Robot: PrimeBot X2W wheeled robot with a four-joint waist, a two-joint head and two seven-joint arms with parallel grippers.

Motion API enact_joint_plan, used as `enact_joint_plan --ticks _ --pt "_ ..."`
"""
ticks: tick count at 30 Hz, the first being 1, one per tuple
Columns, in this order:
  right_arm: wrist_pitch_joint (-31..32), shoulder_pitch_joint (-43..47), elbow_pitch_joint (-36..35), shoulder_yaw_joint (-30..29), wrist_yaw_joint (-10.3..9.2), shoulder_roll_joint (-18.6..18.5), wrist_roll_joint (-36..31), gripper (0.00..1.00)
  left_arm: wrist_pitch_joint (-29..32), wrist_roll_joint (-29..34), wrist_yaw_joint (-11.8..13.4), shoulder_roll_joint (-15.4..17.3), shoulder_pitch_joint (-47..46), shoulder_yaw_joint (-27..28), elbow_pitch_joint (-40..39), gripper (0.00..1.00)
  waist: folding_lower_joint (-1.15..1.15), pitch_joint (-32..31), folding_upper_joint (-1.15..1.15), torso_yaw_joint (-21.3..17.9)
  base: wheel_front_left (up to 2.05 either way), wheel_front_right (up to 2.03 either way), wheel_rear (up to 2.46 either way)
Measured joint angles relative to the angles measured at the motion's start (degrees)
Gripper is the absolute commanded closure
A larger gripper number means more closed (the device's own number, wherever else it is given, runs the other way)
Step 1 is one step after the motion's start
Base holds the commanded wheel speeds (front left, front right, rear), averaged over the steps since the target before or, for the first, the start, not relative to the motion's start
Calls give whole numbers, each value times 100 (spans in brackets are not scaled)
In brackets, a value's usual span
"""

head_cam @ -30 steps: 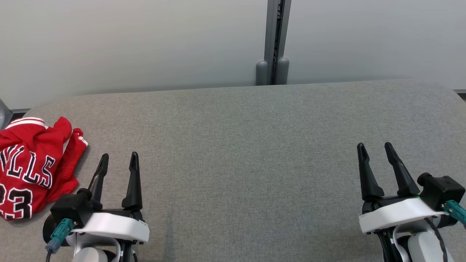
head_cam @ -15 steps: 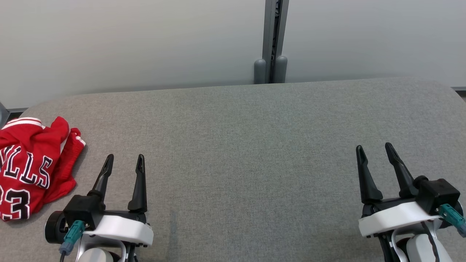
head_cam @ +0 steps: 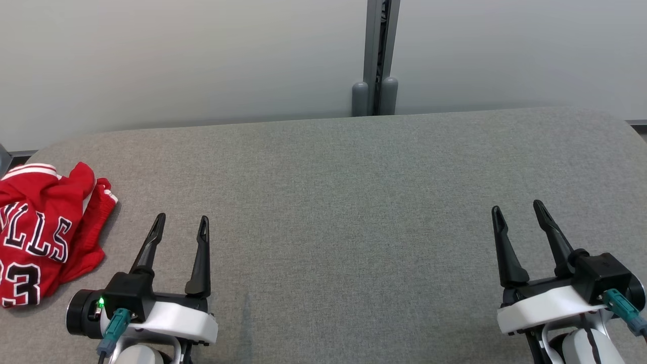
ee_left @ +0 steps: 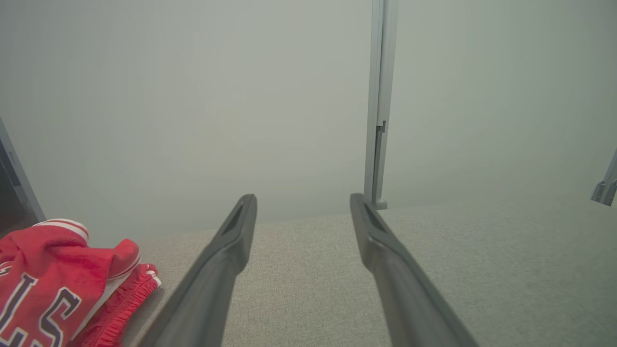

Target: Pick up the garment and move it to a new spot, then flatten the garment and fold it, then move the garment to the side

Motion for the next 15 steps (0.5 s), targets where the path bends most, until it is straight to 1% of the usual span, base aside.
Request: enact_joint_plan --ticks 15 --pt "-1 1 3 9 0 0 5 0 0 -11 -4 1 -2 2 37 0 0 -3 0 3 0 0 0"
